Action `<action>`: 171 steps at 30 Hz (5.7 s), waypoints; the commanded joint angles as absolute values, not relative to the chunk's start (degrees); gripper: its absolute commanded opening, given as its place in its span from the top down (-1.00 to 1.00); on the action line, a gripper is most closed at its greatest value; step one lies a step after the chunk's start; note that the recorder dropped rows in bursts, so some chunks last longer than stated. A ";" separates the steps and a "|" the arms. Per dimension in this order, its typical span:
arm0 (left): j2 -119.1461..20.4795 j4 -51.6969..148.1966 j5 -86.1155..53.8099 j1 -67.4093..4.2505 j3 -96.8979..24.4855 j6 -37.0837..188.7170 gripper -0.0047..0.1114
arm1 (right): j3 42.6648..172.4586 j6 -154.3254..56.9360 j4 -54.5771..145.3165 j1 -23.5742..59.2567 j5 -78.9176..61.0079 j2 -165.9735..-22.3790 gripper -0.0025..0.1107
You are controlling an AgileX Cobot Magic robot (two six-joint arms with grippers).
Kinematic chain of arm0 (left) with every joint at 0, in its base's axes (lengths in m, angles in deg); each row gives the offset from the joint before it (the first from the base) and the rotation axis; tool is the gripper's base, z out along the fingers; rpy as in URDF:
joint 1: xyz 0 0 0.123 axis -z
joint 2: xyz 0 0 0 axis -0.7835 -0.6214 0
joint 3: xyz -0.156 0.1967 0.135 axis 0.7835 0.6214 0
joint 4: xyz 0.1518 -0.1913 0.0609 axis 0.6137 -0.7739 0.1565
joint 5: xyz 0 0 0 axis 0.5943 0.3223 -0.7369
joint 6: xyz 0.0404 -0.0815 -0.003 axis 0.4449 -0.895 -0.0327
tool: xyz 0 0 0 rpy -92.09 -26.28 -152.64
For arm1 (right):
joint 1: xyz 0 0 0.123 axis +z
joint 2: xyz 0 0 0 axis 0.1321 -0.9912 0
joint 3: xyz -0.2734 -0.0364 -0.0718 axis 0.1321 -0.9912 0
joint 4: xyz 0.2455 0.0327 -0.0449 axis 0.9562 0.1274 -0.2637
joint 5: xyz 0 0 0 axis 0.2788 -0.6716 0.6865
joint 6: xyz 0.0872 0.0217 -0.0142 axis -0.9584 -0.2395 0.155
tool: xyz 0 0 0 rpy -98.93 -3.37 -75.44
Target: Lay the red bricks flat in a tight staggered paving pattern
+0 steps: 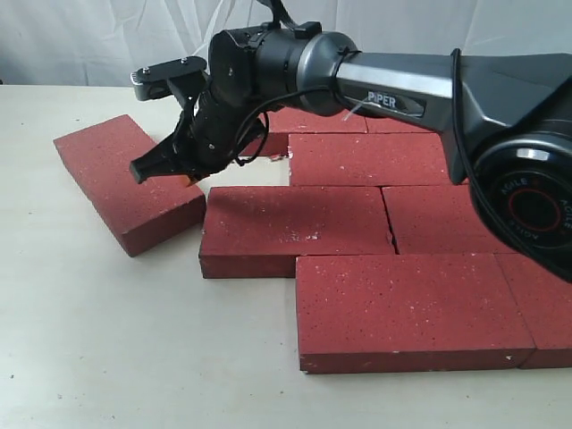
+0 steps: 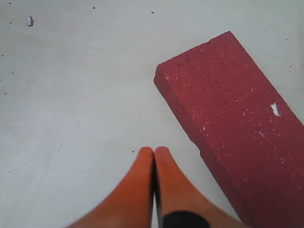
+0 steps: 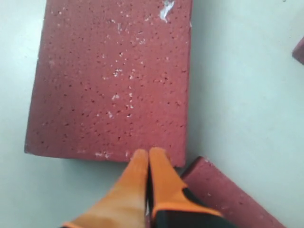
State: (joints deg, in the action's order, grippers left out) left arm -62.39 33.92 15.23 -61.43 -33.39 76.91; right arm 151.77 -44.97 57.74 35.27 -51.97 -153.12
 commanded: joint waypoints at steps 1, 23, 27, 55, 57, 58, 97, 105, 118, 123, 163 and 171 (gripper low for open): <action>-62.40 33.27 14.79 -61.70 -33.14 76.83 0.92 | 151.47 -45.64 63.10 35.28 -53.83 -152.94 0.97; -69.59 35.39 13.30 -62.98 -33.14 78.84 0.92 | 159.70 -44.83 64.45 41.00 -63.34 -152.94 0.97; -72.14 31.81 13.30 -64.01 -33.14 78.84 0.92 | 160.00 -44.95 63.82 41.00 -61.83 -153.36 0.97; -74.16 29.68 11.96 -64.59 -33.36 80.31 0.92 | 160.10 -56.09 49.61 42.04 -50.08 -163.16 0.97; -74.16 29.68 11.72 -64.59 -33.36 80.31 0.92 | 160.10 -56.10 48.25 42.04 -50.51 -163.16 0.97; -74.16 29.68 11.72 -64.59 -33.36 80.31 0.92 | 160.10 -56.10 48.07 42.04 -50.82 -163.16 0.97; -84.02 30.84 16.84 -64.69 -43.93 82.74 0.92 | 160.10 -70.58 42.92 36.38 -52.67 -155.93 0.97; -93.14 29.62 14.74 -64.69 -51.49 82.85 0.92 | 160.10 -70.58 38.85 36.38 -47.58 -155.93 0.97; -104.31 20.43 18.22 -64.56 -64.16 86.25 0.92 | 160.10 -70.58 37.51 36.38 -47.13 -155.93 0.97; -105.07 16.85 22.45 -64.56 -64.17 91.76 0.92 | 160.10 -70.58 36.42 36.38 -46.56 -155.93 0.97; -105.07 18.94 41.05 -64.67 -64.17 91.89 0.92 | 160.10 -62.15 48.03 36.38 -51.07 -155.48 0.97; -103.42 22.13 42.21 -64.67 -64.17 91.70 0.92 | 160.10 -62.99 45.75 36.38 -51.79 -155.12 0.97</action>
State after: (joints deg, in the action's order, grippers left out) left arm -104.92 21.12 42.90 -64.64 -63.81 91.71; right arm 159.87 -62.72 46.43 36.64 -51.52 -155.84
